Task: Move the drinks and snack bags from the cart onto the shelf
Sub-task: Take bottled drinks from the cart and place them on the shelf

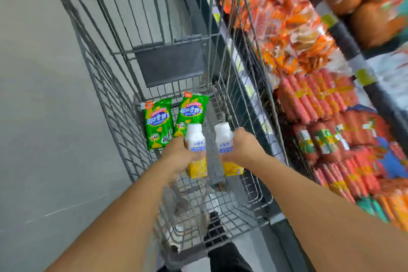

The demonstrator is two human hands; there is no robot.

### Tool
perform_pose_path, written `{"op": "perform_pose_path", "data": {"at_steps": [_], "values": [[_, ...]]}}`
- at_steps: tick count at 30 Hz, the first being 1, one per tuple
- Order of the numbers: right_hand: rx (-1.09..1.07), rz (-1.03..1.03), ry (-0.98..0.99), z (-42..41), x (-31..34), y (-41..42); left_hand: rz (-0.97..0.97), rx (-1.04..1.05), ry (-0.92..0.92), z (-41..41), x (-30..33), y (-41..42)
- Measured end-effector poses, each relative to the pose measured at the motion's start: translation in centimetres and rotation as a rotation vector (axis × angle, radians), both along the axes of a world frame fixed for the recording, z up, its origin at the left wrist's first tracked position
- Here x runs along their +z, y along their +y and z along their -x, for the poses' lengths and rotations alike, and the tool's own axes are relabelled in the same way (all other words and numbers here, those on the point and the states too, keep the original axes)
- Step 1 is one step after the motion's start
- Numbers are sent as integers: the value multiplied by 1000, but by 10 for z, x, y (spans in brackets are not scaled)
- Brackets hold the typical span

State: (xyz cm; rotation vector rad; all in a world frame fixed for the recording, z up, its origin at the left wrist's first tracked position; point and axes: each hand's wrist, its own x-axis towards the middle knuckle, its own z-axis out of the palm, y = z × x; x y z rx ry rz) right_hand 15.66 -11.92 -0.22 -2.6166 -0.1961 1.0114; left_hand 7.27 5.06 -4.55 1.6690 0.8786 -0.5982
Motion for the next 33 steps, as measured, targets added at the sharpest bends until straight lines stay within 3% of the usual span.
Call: {"op": "perform_pose_path", "data": {"at_steps": [7,13,22,33], "values": [[-263,-176,-195,48,150,-51,-157,-338,-193,-3,146,-2],[-489,-238,-349,100,243,-145,-155,-606,-369,-19,255,-85],[-799,-144,-468,213,337,-324,-66,-1055,-573,5,360,-289],[-1171,-34,-617,457,387,-554,108,-1422,-712,180,402,-592]]}}
